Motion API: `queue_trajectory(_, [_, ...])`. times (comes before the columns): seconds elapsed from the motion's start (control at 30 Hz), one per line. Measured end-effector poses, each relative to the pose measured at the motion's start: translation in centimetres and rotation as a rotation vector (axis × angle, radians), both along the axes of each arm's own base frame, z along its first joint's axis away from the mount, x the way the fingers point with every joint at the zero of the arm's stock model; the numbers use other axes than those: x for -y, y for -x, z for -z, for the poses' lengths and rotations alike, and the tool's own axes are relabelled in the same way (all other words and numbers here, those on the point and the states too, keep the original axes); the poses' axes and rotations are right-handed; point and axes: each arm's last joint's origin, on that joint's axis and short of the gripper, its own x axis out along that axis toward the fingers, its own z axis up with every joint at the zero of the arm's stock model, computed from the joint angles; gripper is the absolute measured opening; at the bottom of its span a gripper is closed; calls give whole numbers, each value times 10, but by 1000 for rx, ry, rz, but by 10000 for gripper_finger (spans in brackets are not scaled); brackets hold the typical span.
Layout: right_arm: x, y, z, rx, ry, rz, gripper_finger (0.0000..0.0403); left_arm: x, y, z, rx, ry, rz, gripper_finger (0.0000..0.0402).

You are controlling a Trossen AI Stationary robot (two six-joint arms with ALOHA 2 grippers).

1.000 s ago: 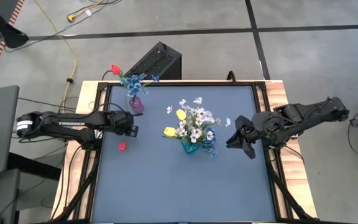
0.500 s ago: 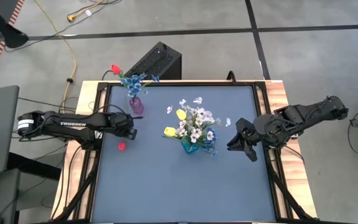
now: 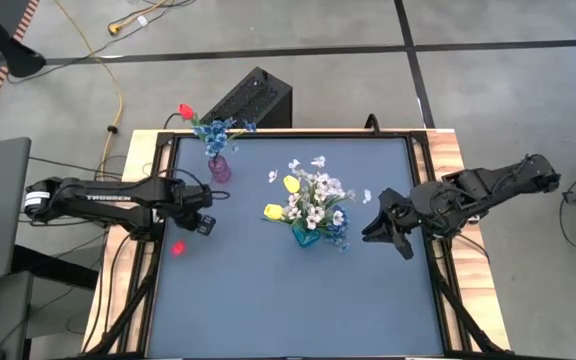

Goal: Sort flowers into vase by color
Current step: Put the left red flower into the violet vase

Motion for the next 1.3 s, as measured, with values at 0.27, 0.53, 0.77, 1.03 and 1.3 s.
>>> queue_trajectory(0.27, [-14,-14,-5,139,85,-137,115,45,-11,-31,126,451,229,0])
queue_trajectory(0.53, [-51,-43,7,245,208,-337,115,96,-21,-78,235,769,486,0])
queue_trajectory(0.77, [-72,-54,-8,456,296,-430,115,120,-39,-152,725,800,657,0])
queue_trajectory(1.03, [-57,-51,-71,717,582,-347,115,95,-52,-218,1277,340,546,0])
queue_trajectory(1.3, [-24,-48,-130,808,1156,-58,115,78,-45,-266,1537,-98,601,0])
